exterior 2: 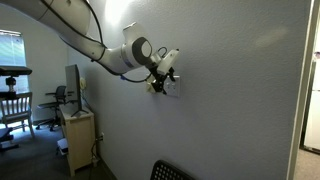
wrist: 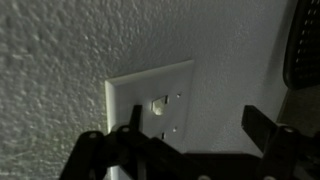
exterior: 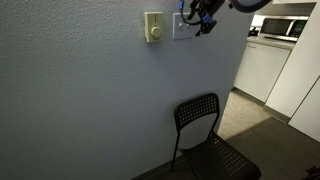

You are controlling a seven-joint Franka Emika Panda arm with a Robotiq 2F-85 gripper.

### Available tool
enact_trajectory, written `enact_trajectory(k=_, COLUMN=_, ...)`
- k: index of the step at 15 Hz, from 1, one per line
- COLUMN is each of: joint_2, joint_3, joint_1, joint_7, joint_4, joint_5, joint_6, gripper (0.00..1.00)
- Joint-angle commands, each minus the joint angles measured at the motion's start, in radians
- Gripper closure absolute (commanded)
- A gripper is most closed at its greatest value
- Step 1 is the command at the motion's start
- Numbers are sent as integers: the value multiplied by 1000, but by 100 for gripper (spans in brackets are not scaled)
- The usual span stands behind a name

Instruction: Turn on the light switch on the right then turn it off

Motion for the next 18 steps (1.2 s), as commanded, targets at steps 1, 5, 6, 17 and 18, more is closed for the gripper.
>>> enact_trajectory(k=1, joint_2=5, joint_3=8, joint_1=-16, joint_7=17, joint_4=-15, joint_5=-13, joint_6=-6, gripper=0)
enact_trajectory(k=5, joint_2=26, joint_3=12, joint_1=-18, joint_7=22, joint_4=-27, joint_5=-3, joint_6=-19, gripper=0)
enact_trajectory(k=6, joint_2=31, joint_3=12, joint_1=-19, joint_7=24, joint_4=-29, joint_5=-1, joint_6=-16, gripper=0)
enact_trajectory(k=17, joint_2=34, joint_3=10, joint_1=-8, joint_7=47, joint_4=-34, joint_5=-18, joint_6=-22, gripper=0)
enact_trajectory(k=18, joint_2=24, joint_3=12, joint_1=-7, joint_7=54, joint_4=-36, joint_5=-14, joint_6=-30, gripper=0)
